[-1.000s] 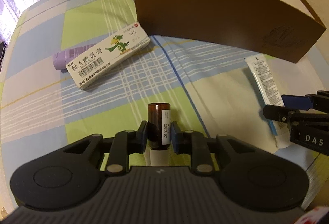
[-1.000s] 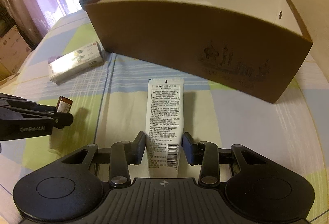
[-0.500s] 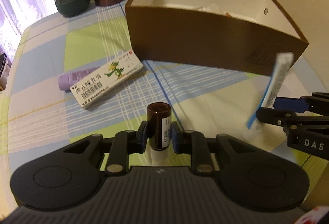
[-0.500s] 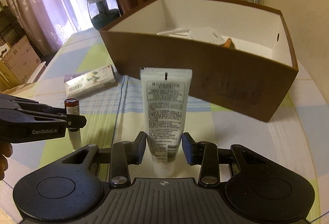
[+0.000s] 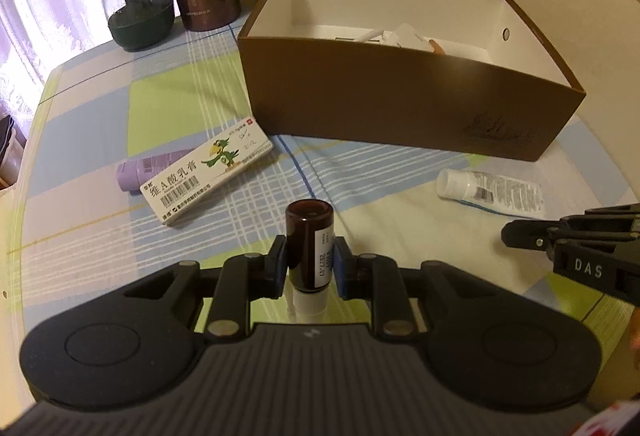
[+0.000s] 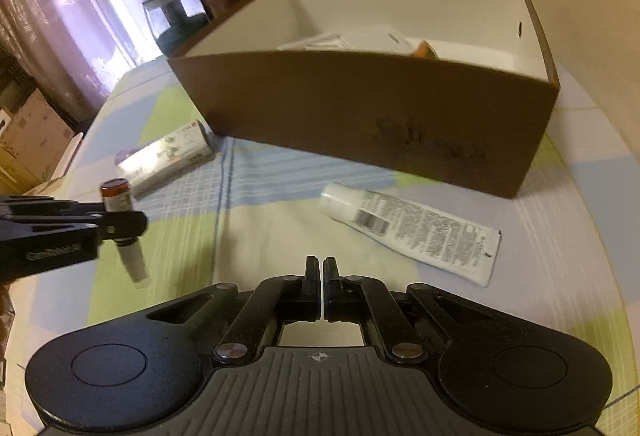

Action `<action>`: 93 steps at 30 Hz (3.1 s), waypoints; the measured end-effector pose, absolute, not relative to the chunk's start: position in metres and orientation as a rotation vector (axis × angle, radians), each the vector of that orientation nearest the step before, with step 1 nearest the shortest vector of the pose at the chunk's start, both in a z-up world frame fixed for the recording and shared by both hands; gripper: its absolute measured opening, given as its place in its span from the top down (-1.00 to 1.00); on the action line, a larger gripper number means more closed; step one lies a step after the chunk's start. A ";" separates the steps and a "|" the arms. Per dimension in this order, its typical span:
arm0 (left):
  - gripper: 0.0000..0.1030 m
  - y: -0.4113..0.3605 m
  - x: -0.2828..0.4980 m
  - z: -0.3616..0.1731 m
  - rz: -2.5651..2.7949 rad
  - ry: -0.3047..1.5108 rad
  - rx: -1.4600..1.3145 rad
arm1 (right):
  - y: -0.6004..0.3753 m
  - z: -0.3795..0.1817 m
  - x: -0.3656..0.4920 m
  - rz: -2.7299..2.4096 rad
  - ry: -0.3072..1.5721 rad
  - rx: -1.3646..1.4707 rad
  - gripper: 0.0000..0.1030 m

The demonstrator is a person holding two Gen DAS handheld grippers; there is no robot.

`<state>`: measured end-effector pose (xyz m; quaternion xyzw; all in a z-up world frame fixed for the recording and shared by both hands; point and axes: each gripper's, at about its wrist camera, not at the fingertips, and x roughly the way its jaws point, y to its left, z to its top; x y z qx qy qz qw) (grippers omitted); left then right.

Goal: Organize rigid objects
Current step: 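Regrip the white tube with the right tool while the left tool lifts the vial, then carry the white tube and brown vial over the brown box with both tools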

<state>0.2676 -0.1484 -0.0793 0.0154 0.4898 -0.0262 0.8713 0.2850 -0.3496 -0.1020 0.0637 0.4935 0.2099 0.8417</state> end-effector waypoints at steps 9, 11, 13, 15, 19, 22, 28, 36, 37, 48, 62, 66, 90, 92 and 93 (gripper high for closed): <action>0.62 -0.138 0.267 -0.085 -0.021 1.048 0.022 | -0.369 -0.116 0.310 0.486 0.917 -0.007 -0.16; 0.62 -0.135 0.267 -0.086 -0.013 1.056 0.016 | -0.369 -0.120 0.317 0.531 0.906 -0.036 -0.18; 0.62 -0.133 0.266 -0.088 -0.005 1.064 0.010 | -0.367 -0.126 0.325 0.589 0.898 -0.079 -0.18; 0.62 -0.130 0.265 -0.089 0.004 1.070 0.004 | -0.364 -0.134 0.332 0.629 0.908 -0.122 -0.18; 0.62 -0.126 0.263 -0.093 0.019 1.085 -0.007 | -0.360 -0.148 0.342 0.699 0.932 -0.181 -0.18; 0.62 -0.123 0.262 -0.096 0.028 1.097 -0.015 | -0.355 -0.153 0.343 0.699 0.943 -0.228 -0.18; 0.62 -0.120 0.264 -0.103 0.039 1.119 -0.040 | -0.339 -0.151 0.328 0.735 0.966 -0.219 -0.03; 0.62 -0.124 0.268 -0.107 0.027 1.128 -0.041 | -0.299 -0.152 0.298 0.816 0.957 -0.270 0.07; 0.62 -0.124 0.268 -0.107 0.027 1.129 -0.041 | -0.293 -0.154 0.296 0.821 0.957 -0.294 0.07; 0.62 -0.117 0.265 -0.110 0.038 1.138 -0.057 | -0.273 -0.156 0.298 0.826 0.938 -0.314 0.42; 0.62 -0.121 0.272 -0.099 0.010 1.104 -0.040 | -0.294 -0.127 0.290 0.769 0.933 -0.170 0.45; 0.62 -0.127 0.280 -0.087 -0.028 1.070 -0.019 | -0.309 -0.104 0.292 0.740 0.906 -0.090 0.45; 0.62 -0.176 0.419 0.007 -0.178 0.822 0.153 | -0.386 0.015 0.412 0.421 0.680 0.153 0.45; 0.62 -0.181 0.430 0.007 -0.187 0.820 0.164 | -0.389 0.014 0.423 0.400 0.680 0.161 0.45; 0.62 -0.184 0.434 0.006 -0.192 0.819 0.169 | -0.390 0.014 0.428 0.389 0.679 0.162 0.45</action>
